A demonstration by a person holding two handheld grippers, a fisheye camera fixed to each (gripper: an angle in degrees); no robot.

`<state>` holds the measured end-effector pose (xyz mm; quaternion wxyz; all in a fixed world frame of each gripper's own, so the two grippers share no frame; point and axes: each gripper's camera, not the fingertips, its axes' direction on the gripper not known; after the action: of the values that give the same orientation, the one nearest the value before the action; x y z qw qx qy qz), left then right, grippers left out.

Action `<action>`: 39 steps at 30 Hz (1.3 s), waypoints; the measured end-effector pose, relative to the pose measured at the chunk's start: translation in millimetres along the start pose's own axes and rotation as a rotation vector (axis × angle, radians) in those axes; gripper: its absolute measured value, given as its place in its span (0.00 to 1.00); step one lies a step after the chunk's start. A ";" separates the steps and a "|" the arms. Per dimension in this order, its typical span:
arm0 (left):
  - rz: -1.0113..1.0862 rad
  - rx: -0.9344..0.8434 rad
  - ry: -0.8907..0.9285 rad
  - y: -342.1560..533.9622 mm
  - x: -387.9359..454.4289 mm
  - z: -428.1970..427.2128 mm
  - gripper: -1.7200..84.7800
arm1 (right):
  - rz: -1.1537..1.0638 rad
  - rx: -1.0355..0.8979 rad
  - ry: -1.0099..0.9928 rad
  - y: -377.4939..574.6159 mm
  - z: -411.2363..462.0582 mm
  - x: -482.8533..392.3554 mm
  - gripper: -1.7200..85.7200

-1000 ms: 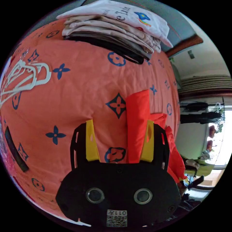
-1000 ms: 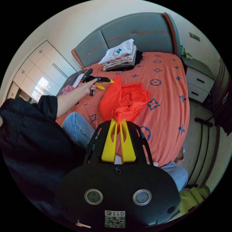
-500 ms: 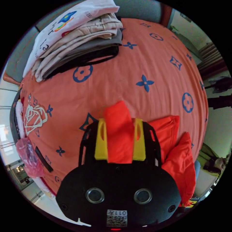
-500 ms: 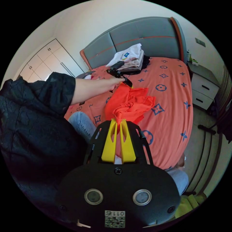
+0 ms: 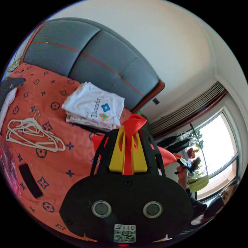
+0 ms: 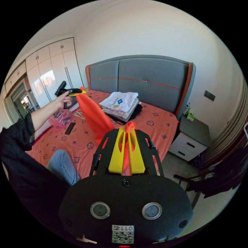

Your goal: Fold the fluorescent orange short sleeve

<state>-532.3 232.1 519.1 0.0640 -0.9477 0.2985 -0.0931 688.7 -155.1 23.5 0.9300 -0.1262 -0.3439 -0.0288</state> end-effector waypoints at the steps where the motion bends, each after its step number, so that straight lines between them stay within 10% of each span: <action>1: 0.014 0.048 0.011 -8.3 7.2 -19.4 0.03 | 0.023 0.013 0.006 -19.4 -2.1 6.6 0.04; 11: 0.195 -0.074 -0.038 44.8 -23.9 -55.9 0.04 | 0.071 -0.020 -0.009 -0.2 46.8 -0.6 0.05; 19: -0.335 -0.443 -0.013 211.0 -190.2 7.3 0.11 | 0.422 -0.604 -0.041 140.5 213.0 32.0 0.07; 28: 0.003 -0.474 -0.114 171.0 -166.7 -12.4 0.12 | 0.169 -0.228 0.022 67.3 176.6 47.3 0.12; 39: 0.087 -0.569 -0.223 110.4 -199.3 112.2 0.14 | -0.120 -0.469 0.053 -41.9 321.4 61.1 0.11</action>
<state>-729.7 264.8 362.7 -0.1675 -0.9183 0.3440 0.1015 526.1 -111.8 307.1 0.8806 -0.3172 -0.3103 -0.1664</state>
